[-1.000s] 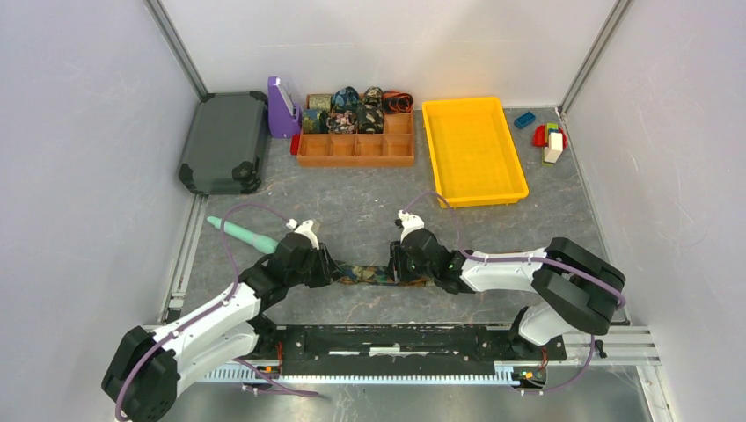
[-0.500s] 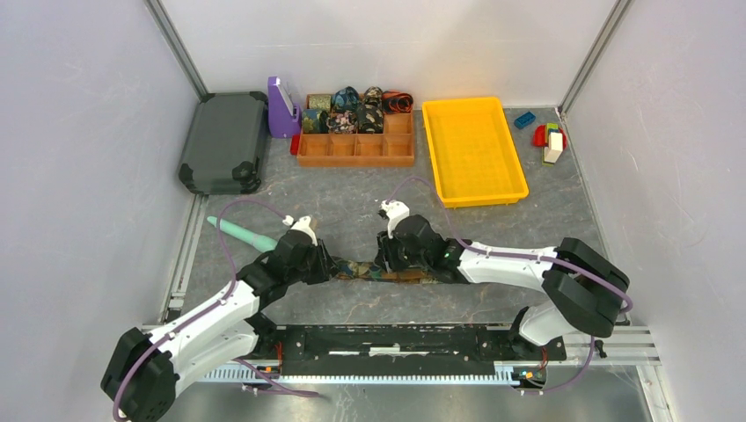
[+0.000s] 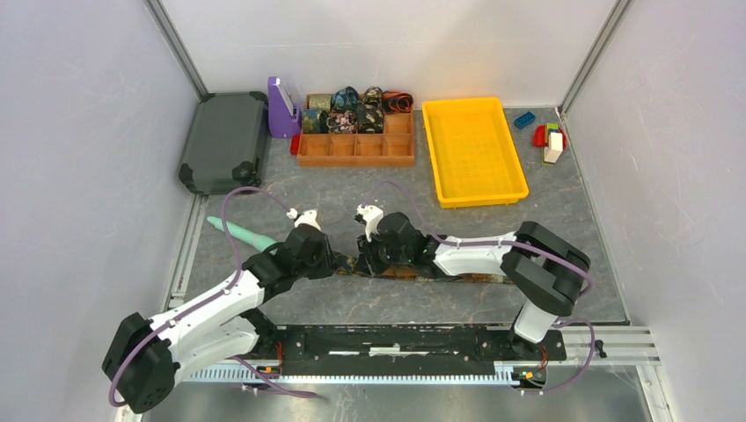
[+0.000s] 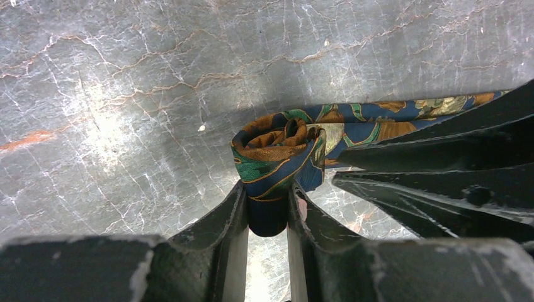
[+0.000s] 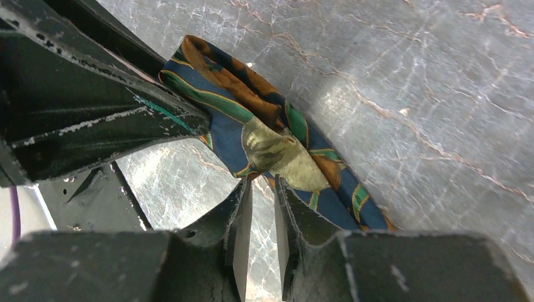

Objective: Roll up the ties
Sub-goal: Roll the tie at the center of the board.

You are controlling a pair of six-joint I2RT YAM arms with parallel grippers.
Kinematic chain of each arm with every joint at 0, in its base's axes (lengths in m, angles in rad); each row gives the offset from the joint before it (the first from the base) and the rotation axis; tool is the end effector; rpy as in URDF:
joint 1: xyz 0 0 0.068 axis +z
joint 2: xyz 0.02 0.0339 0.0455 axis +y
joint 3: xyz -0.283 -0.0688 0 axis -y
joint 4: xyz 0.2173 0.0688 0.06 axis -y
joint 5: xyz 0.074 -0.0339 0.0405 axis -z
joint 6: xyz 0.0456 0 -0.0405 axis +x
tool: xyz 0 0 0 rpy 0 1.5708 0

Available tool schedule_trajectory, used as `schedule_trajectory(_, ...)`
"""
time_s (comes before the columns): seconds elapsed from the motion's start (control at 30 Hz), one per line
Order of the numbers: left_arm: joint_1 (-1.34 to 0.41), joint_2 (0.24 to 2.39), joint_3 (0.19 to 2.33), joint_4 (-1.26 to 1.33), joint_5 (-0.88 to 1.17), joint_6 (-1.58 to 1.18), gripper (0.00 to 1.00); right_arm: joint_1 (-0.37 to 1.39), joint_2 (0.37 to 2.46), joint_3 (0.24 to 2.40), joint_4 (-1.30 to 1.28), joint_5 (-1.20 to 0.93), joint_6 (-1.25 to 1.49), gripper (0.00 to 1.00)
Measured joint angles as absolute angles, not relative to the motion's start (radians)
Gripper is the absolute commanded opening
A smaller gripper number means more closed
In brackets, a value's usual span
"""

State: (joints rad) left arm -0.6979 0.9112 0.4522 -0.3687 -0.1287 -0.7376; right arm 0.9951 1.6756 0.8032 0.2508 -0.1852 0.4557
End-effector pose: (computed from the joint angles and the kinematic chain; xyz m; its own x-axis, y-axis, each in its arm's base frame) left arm 0.1176 -0.0910 0.2069 -0.8014 -0.1983 -0.5643 0.0430 0.9219 -0.3851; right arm 0.1736 0.2830 0.1979 -0.6834 -0.2584 -0.6828 -0.6740 0.5827 0.4541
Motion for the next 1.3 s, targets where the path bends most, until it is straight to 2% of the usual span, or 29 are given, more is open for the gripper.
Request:
schedule_trajectory(0.4,-0.765,0.972,0.530,-0.453,-0.242,-0.738,0.24,1.000,1.808,0.899,0.287,-0.234,0.459,0.23)
schedule_trajectory(0.73,-0.829,1.045,0.596,-0.510,-0.345,-0.738,0.23,0.976,1.761,0.862,0.282,-0.224,0.457,0.23)
schedule_trajectory(0.93,-0.853,1.083,0.623,-0.530,-0.390,-0.738,0.22,0.922,1.641,0.768,0.265,-0.128,0.442,0.23)
schedule_trajectory(1.3,-0.873,1.116,0.648,-0.545,-0.441,-0.738,0.22,0.899,1.632,0.723,0.136,0.112,0.449,0.21)
